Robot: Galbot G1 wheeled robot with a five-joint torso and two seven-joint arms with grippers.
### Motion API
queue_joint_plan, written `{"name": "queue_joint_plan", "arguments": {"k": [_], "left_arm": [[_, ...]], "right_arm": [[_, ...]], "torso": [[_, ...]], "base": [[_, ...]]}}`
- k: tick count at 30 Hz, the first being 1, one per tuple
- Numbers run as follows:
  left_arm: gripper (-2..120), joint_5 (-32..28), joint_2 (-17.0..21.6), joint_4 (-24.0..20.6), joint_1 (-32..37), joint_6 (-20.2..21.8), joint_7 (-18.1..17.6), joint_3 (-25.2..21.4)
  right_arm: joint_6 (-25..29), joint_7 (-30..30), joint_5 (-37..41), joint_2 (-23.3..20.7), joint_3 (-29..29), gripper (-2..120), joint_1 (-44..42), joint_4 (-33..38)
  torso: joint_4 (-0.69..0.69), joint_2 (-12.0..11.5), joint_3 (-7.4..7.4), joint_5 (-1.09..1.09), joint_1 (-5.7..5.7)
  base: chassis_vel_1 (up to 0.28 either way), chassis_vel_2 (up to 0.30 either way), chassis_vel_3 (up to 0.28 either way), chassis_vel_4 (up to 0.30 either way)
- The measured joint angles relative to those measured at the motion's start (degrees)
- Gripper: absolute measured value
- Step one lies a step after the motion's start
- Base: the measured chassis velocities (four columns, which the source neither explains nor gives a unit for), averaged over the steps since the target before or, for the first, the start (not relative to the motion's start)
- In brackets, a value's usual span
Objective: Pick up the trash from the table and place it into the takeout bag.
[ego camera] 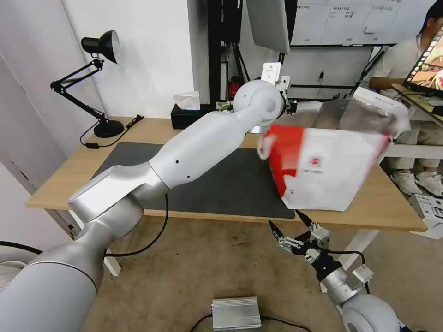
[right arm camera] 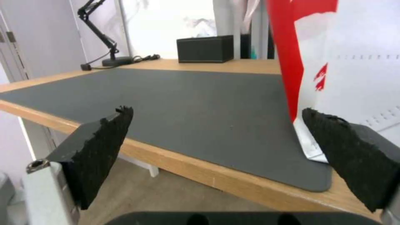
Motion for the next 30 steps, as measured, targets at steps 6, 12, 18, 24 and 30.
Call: {"name": "queue_joint_plan", "arguments": {"k": [6, 12, 18, 24, 30], "left_arm": [[72, -0.09, 2.43, -2.72, 0.07, -0.16, 0.35, -0.27], [91, 0.52, 7.08, -7.69, 1.62, -2.08, 2.56, -1.07], [100, 3.35, 15.2, -16.02, 7.94, -4.63, 6.19, -4.37], [100, 8.02, 23.62, -22.56, 17.02, -7.49, 12.45, -8.39], [100, 12.33, 32.18, -27.89, 27.52, -9.74, 17.83, -15.15]], "right_arm": [[0.0, 0.0, 0.0, 0.0, 0.0, 100, 0.0, 0.0], [0.0, 0.0, 0.0, 0.0, 0.0, 100, 0.0, 0.0], [0.0, -0.01, 0.0, 0.0, 0.0, 100, 0.0, 0.0], [0.0, -0.01, 0.0, 0.0, 0.0, 100, 0.0, 0.0], [0.0, -0.01, 0.0, -0.01, 0.0, 100, 0.0, 0.0]], "torso": [[0.0, 0.0, 0.0, 0.0, 0.0], [0.0, 0.0, 0.0, -0.01, 0.0], [0.0, 0.0, 0.0, -0.02, -0.01], [0.01, 0.0, 0.0, -0.03, 0.0], [0.02, -0.01, 0.0, -0.03, 0.0]], "base": [[0.0, 0.0, 0.0, 0.0], [0.0, 0.0, 0.0, 0.0], [0.0, 0.0, 0.0, 0.0], [0.0, 0.0, 0.0, 0.0], [0.0, 0.0, 0.0, 0.0]]}}
